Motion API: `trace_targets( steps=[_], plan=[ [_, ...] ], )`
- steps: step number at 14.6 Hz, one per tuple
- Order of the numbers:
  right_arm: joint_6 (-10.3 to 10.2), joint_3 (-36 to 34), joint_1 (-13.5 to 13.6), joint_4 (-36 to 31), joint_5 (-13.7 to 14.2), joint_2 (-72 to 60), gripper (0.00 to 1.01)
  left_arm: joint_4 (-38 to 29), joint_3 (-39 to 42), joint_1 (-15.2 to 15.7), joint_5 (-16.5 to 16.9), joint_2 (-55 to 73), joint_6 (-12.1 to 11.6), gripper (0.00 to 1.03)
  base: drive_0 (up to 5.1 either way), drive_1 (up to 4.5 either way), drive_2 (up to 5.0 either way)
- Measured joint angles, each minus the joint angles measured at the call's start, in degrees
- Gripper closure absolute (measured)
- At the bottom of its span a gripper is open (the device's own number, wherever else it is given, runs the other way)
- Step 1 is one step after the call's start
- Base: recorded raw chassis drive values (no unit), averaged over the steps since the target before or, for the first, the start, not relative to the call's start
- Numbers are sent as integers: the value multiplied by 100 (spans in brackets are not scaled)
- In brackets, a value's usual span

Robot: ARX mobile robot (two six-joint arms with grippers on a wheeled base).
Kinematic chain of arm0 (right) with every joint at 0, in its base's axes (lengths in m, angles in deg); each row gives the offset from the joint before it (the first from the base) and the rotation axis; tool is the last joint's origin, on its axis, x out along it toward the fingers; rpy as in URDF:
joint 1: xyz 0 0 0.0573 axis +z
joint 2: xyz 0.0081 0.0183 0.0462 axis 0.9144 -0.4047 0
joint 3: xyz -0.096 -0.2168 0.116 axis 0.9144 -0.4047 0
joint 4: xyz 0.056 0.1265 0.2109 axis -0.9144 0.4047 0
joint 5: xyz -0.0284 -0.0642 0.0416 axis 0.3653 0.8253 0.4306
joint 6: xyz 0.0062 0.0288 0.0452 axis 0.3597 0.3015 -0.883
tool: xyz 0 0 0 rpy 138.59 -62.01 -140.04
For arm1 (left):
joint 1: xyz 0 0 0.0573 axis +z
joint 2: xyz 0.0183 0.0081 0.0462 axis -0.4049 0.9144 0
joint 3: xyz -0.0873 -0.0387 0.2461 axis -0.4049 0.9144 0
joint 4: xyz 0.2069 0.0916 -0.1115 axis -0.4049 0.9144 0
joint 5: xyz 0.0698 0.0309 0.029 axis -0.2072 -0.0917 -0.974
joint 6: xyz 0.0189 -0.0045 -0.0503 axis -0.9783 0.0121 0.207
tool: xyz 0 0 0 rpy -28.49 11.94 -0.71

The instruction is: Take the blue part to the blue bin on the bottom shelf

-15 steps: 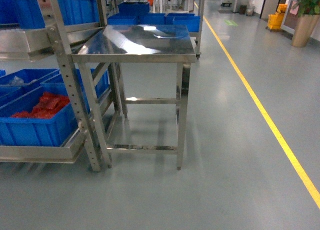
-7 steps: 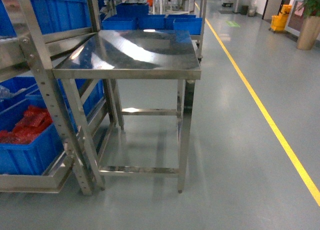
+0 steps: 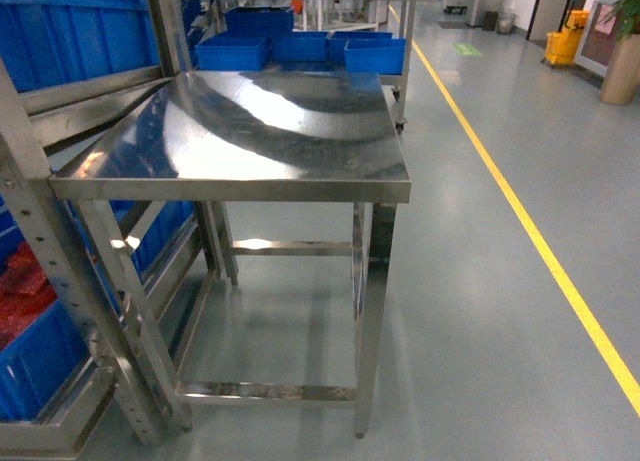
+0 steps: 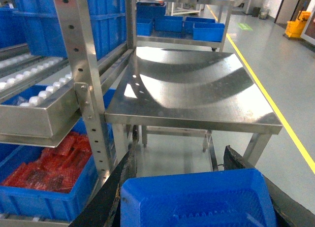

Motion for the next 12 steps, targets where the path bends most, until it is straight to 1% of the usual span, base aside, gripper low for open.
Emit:
trace_targets(
  steps=[1,8,12],
  plan=[
    [0,0,0,0,-2,0,3,-2,0,0,0,0,-2,59,10,441,-420],
    [0,0,0,7,-4,0,3,-4,4,-2,-2,-7,-2,59,0,0,0],
    [0,0,0,4,2,0,3,0,4,-15,20,0,-2,59,-448,251,251]
  ],
)
